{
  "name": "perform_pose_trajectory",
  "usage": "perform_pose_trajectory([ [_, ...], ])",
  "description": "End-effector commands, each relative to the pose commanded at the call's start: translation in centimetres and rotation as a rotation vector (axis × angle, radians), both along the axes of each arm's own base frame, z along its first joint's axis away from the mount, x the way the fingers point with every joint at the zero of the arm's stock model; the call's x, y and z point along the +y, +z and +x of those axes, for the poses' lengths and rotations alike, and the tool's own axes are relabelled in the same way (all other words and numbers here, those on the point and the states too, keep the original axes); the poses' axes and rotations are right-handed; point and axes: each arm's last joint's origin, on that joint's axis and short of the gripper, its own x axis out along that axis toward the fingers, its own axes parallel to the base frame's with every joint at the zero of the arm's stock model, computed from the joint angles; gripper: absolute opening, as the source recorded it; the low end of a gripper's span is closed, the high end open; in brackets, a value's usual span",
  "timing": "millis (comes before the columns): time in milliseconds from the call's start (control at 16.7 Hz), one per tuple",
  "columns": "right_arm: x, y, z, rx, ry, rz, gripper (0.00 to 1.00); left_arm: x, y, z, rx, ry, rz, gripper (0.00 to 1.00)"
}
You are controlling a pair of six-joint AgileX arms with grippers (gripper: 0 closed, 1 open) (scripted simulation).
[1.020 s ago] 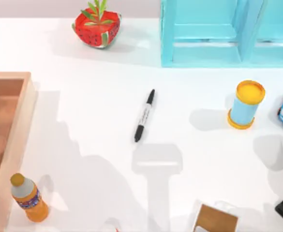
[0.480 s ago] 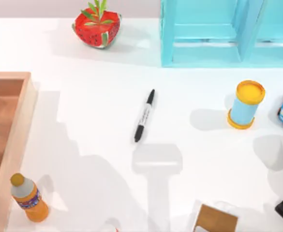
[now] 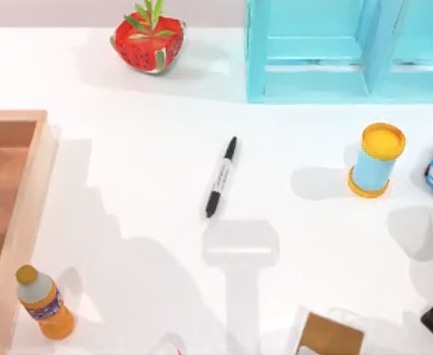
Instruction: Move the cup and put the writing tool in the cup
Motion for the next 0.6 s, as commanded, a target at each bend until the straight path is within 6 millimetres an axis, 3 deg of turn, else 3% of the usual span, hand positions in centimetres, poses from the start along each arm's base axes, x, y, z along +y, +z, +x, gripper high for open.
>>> perform_pose_trajectory([
  [360, 0.0, 0.0, 0.0, 0.000, 0.000, 0.000, 1.00, 0.0, 0.4, 0.3, -0.017, 0.010, 0.005, 0.00],
  [600, 0.0, 0.0, 0.0, 0.000, 0.000, 0.000, 1.00, -0.5, 3.7, 2.0, -0.091, 0.087, 0.022, 0.00],
])
